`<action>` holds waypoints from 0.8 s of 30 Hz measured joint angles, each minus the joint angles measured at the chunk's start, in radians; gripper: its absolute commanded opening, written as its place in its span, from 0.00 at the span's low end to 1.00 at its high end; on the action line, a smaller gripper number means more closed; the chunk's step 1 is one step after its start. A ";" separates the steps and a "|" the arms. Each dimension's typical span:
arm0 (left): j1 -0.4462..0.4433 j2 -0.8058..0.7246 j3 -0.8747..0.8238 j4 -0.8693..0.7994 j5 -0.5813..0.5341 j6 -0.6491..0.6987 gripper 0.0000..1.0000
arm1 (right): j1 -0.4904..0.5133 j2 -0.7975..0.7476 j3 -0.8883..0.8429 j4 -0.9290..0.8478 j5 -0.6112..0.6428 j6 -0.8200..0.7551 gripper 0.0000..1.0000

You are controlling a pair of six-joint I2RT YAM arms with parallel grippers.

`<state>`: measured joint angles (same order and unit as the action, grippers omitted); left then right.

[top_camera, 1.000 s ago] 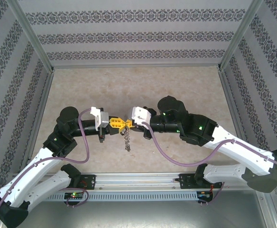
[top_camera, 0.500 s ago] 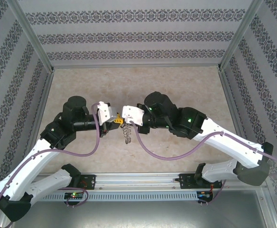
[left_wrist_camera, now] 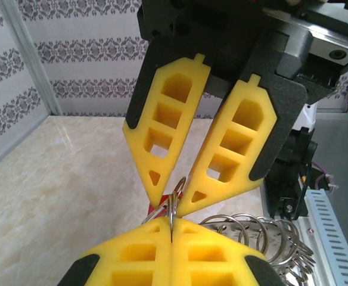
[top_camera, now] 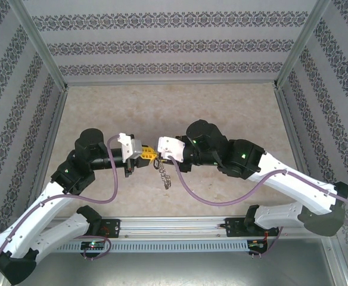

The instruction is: Put the keys on the keyring

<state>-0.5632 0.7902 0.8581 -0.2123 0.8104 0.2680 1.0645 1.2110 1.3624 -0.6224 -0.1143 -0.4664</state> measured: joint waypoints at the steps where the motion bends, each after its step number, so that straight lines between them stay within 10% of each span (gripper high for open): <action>1: 0.000 -0.005 -0.010 0.019 0.006 -0.013 0.00 | -0.002 -0.005 -0.004 0.004 -0.006 0.004 0.16; 11: 0.000 -0.033 -0.072 0.158 0.029 -0.101 0.00 | -0.026 -0.027 -0.015 0.035 -0.071 0.044 0.00; 15: 0.000 -0.003 -0.016 0.056 0.000 -0.045 0.12 | -0.026 -0.018 -0.012 0.023 -0.052 0.032 0.00; 24: 0.000 0.117 0.153 -0.232 -0.095 0.099 0.00 | 0.019 0.075 0.066 -0.063 0.108 -0.029 0.00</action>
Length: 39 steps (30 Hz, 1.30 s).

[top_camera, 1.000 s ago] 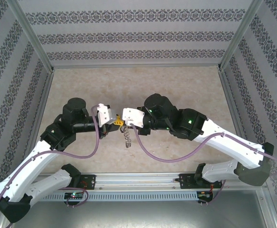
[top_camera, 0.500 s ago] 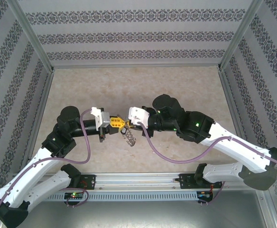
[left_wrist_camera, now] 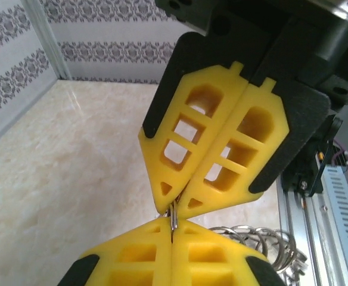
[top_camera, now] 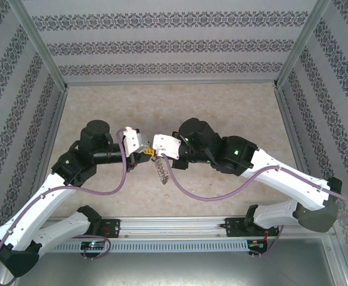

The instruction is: Put the keys on the keyring

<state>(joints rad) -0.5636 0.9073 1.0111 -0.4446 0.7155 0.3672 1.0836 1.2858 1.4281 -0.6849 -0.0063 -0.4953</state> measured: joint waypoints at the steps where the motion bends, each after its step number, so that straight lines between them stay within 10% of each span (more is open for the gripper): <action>1: 0.000 0.006 0.002 -0.006 -0.003 0.003 0.00 | 0.001 0.002 0.000 -0.006 0.007 -0.003 0.00; 13: -0.005 -0.111 -0.171 0.273 0.073 -0.131 0.00 | 0.005 -0.078 -0.076 0.070 -0.068 0.038 0.21; 25: -0.004 -0.129 -0.278 0.566 0.153 -0.298 0.00 | -0.017 -0.117 -0.091 0.110 -0.140 0.092 0.00; 33: -0.004 -0.092 -0.150 0.303 0.069 -0.144 0.13 | 0.008 -0.051 -0.013 0.036 -0.022 0.035 0.00; 39: -0.004 0.004 -0.009 0.070 -0.013 -0.002 0.00 | 0.026 0.032 0.072 -0.051 0.108 -0.028 0.00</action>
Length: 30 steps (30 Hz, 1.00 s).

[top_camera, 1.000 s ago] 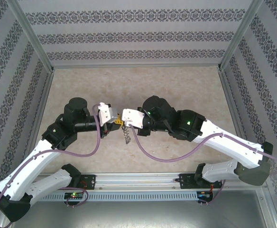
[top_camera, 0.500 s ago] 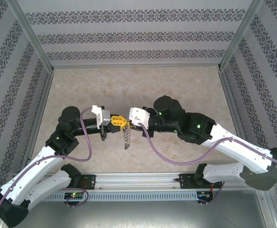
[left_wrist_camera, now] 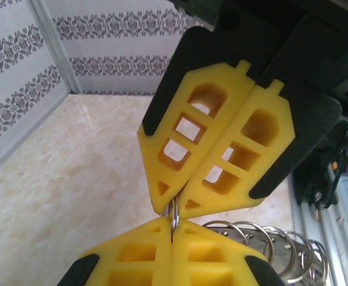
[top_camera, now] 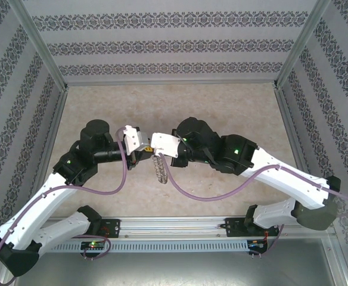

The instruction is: Put the keys on the keyring

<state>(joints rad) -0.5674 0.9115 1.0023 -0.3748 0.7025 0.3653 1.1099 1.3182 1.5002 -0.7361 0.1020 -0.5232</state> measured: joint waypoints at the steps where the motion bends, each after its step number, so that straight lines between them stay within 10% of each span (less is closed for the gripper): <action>1: 0.000 0.002 0.002 -0.008 0.001 0.007 0.00 | 0.001 0.002 0.003 -0.005 0.004 -0.001 0.00; 15: -0.001 -0.106 -0.215 0.332 0.107 -0.190 0.00 | -0.023 -0.135 -0.141 0.105 -0.133 0.073 0.23; 30: -0.001 -0.121 -0.270 0.616 0.196 -0.367 0.00 | -0.068 -0.188 -0.188 0.207 -0.287 0.155 0.19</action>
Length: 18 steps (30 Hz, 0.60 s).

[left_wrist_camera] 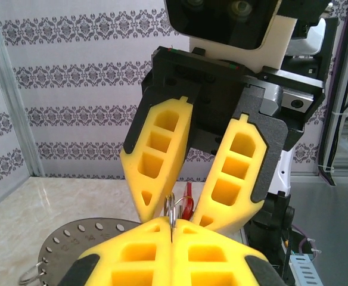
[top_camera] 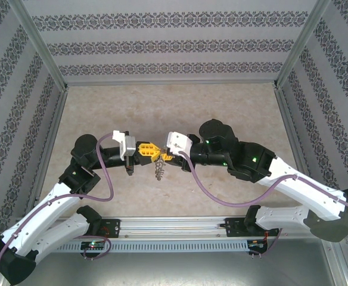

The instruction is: Put the keys on the keyring

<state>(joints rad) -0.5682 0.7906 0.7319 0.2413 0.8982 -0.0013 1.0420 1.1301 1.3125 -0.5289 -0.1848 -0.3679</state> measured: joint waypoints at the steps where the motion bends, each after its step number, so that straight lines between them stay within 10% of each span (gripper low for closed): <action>1: 0.000 0.000 0.000 0.003 0.000 -0.001 0.00 | -0.002 0.000 0.000 0.001 -0.008 0.003 0.13; 9: 0.001 0.004 0.031 -0.084 0.006 0.059 0.11 | -0.013 -0.002 0.000 -0.014 -0.033 0.003 0.00; 18: 0.000 0.114 0.306 -0.597 -0.098 0.345 0.17 | 0.001 0.069 0.080 -0.100 0.076 -0.060 0.00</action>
<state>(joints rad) -0.5682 0.9051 1.0374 -0.3561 0.8005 0.3439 1.0431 1.1992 1.3930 -0.6285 -0.1089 -0.4274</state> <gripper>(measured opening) 0.174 0.073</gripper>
